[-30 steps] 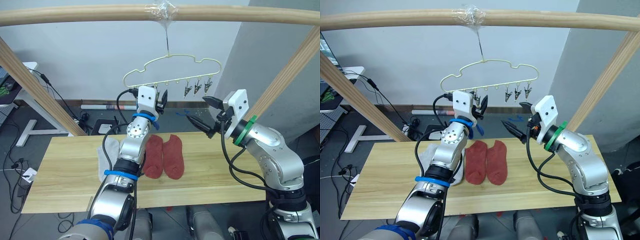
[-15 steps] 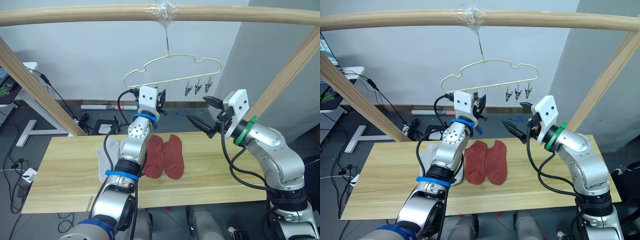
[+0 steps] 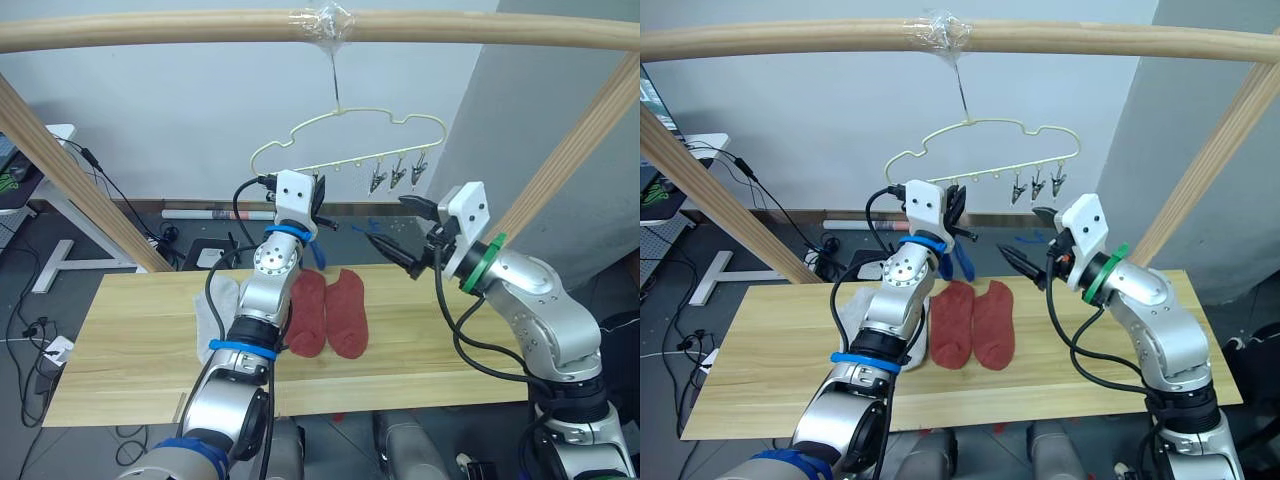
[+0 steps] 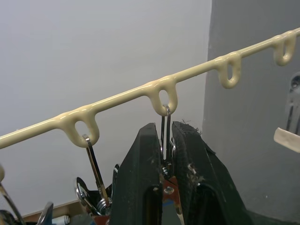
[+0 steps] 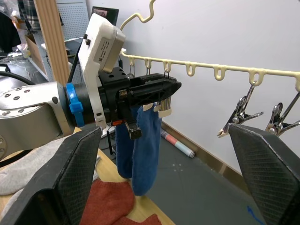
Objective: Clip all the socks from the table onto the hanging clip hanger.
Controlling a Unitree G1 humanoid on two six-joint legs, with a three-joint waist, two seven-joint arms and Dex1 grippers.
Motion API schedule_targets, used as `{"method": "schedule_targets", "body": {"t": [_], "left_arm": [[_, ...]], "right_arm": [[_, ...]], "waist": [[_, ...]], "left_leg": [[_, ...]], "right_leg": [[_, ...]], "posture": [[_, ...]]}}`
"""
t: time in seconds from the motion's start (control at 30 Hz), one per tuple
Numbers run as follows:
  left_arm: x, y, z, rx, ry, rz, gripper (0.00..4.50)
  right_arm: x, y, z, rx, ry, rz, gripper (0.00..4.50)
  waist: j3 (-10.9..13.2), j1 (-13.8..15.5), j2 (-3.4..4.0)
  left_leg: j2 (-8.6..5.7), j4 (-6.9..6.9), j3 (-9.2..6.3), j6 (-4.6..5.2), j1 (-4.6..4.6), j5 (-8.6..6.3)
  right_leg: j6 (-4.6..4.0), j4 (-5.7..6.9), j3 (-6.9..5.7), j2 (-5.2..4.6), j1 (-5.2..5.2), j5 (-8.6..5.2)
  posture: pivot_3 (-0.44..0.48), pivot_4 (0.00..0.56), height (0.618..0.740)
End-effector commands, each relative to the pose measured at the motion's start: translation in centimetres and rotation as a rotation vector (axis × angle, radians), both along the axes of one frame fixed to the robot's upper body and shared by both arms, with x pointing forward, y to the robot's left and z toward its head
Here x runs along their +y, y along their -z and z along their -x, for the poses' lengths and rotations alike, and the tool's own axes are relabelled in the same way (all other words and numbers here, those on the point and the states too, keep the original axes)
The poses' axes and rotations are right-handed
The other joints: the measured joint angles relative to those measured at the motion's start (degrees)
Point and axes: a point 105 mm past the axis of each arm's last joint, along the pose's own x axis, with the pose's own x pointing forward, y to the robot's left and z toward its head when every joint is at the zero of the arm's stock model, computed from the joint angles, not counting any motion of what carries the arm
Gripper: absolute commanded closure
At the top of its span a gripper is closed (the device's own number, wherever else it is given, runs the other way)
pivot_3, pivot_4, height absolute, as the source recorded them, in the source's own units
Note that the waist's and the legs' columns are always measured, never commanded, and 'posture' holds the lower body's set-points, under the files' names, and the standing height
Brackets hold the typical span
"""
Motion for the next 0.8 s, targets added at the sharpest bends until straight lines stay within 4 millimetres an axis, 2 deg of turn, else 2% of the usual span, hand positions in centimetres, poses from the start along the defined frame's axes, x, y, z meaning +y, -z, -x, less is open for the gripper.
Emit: {"method": "schedule_targets", "body": {"t": [0.03,0.1,0.2,0.3,0.4,0.5,0.57,0.63,0.8], "left_arm": [[-0.2,-1.1,0.3,0.08,0.095,0.1,4.39],[-0.4,-1.4,0.7,0.177,0.184,0.205,4.39],[-0.3,-1.3,2.3,0.353,0.369,0.395,4.39],[1.9,-1.4,3.5,0.476,0.453,0.546,4.39],[3.2,-1.3,3.9,0.512,0.45,0.558,4.39],[4.0,-1.4,4.0,0.51,0.425,0.536,4.39],[3.7,-1.2,4.3,0.512,0.424,0.522,4.39],[3.4,-1.1,4.4,0.512,0.427,0.526,4.39],[2.9,-0.9,4.8,0.515,0.438,0.535,4.39]], "right_arm": [[1.0,6.0,-1.2,0.118,0.075,0.152,0.0],[2.1,8.8,-1.5,0.172,0.077,0.182,0.0],[3.9,11.5,-1.8,0.207,0.063,0.196,0.0],[5.1,14.4,-2.5,0.25,0.06,0.277,0.0],[5.6,15.7,-3.0,0.268,0.054,0.311,0.0],[6.6,16.8,-3.9,0.329,0.07,0.267,0.0],[6.7,19.0,-4.6,0.383,0.12,0.312,0.0],[6.8,20.2,-4.9,0.436,0.155,0.316,0.0],[6.8,21.7,-4.9,0.514,0.181,0.307,0.0]], "waist": [[-0.01,-0.03,-0.01],[-0.01,-0.04,0.0],[0.04,-0.28,0.09],[0.04,-0.64,0.09],[0.02,-1.13,0.09],[0.01,-1.26,0.08],[0.0,-1.31,0.05],[0.0,-1.28,0.05],[-0.04,-1.13,0.03]], "left_leg": [[0.0,0.0,0.0,0.0,0.05,0.0],[0.01,-0.01,0.0,0.0,0.09,0.0],[0.02,-0.01,0.01,0.0,0.06,0.0],[0.02,-0.01,0.0,0.0,0.08,0.01],[0.04,0.0,-0.03,0.01,0.14,0.02],[0.03,0.01,-0.04,0.0,0.17,0.03],[0.03,0.01,-0.04,-0.01,0.17,0.03],[0.03,0.0,-0.04,-0.02,0.2,0.03],[0.03,0.0,-0.03,-0.02,0.18,0.03]], "right_leg": [[0.0,0.0,0.0,0.0,0.04,0.0],[-0.01,0.02,-0.01,0.0,0.06,-0.01],[-0.01,0.06,0.01,0.01,0.0,-0.01],[-0.01,0.08,0.02,0.01,0.0,0.0],[-0.01,0.14,-0.01,0.03,0.02,0.0],[-0.01,0.11,-0.01,0.04,0.1,0.01],[-0.01,0.11,-0.01,0.04,0.1,0.02],[-0.2,0.11,-0.01,0.04,0.11,0.13],[-0.25,0.07,0.01,0.02,0.12,0.16]], "posture": [[-0.038,0.204,0.74],[-0.021,0.199,0.74],[-0.015,0.193,0.74],[-0.015,0.193,0.74],[-0.005,0.187,0.74],[-0.005,0.187,0.74],[0.016,0.186,0.74],[0.016,0.186,0.74],[0.023,0.19,0.74]]}}
